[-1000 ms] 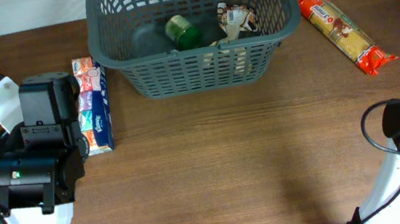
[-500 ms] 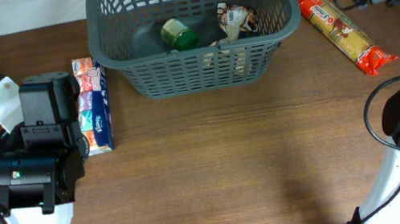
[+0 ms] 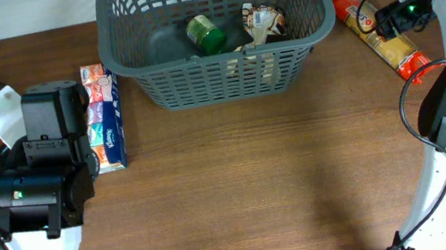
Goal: Pack container
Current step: 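Move the right gripper to the red San Remo spaghetti pack, then grasp the spaghetti pack with the right gripper and lift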
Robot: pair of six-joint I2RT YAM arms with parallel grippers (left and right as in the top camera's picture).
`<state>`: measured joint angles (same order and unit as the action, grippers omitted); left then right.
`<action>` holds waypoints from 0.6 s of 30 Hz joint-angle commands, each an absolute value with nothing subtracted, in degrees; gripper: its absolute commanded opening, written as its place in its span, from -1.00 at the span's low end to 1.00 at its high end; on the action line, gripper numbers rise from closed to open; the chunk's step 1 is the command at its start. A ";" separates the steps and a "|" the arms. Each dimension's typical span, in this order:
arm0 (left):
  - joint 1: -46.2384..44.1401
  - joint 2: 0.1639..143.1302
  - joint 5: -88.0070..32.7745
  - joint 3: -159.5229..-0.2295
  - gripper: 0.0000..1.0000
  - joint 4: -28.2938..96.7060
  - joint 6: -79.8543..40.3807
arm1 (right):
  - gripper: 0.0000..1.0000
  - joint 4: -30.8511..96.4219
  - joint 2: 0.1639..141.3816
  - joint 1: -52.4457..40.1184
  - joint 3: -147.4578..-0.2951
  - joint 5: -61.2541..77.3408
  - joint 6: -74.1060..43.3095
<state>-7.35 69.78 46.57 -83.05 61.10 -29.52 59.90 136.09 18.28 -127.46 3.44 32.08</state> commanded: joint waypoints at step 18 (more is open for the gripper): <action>-7.07 69.80 47.40 -83.61 0.99 61.19 -28.58 | 0.98 60.69 143.59 18.48 -127.17 1.17 32.77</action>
<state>-7.35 69.78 46.57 -83.05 61.10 -29.52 60.23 142.10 18.35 -127.48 2.07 32.21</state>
